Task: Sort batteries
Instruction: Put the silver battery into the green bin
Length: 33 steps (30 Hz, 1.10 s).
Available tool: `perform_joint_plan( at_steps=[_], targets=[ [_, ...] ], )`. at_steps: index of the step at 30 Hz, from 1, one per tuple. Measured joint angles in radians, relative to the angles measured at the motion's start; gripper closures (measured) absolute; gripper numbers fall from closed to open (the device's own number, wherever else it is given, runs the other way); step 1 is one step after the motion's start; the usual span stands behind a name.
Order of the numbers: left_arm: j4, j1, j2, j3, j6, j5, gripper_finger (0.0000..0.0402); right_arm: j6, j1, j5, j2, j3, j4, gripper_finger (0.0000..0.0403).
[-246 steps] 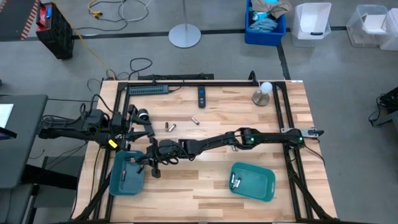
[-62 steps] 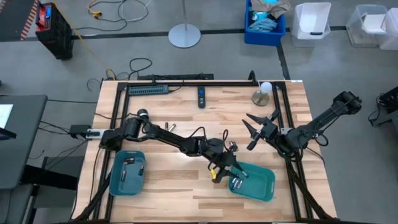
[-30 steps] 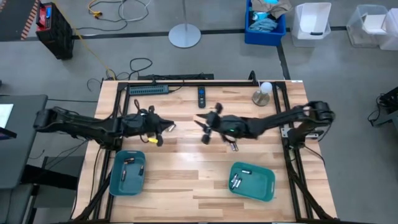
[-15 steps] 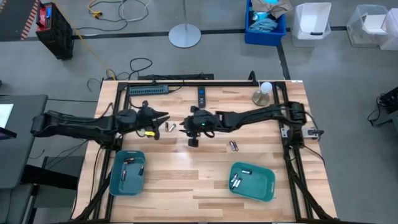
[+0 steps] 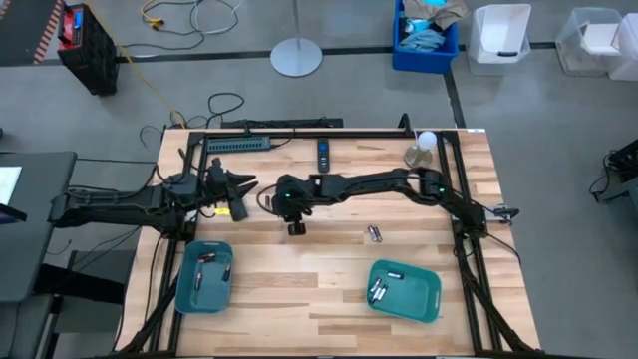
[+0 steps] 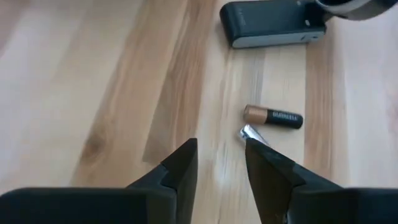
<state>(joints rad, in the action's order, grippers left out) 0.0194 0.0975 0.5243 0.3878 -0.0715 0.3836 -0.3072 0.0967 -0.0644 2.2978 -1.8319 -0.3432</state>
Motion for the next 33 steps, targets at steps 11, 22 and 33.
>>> perform_joint_plan(
  at_steps=[11,22,33],
  targets=[
    [-0.055,0.0,-0.076,0.0,0.006,-0.001,0.032,-0.081,0.019,-0.001,0.199,-0.281,-0.159,0.0188],
    [-0.115,0.0,-0.174,0.0,0.006,0.014,0.032,-0.109,0.066,0.008,0.213,-0.293,-0.206,0.0184],
    [-0.122,0.001,-0.181,0.0,0.018,0.031,0.032,-0.117,0.075,-0.009,0.228,-0.29,-0.211,0.0212]
  ],
)
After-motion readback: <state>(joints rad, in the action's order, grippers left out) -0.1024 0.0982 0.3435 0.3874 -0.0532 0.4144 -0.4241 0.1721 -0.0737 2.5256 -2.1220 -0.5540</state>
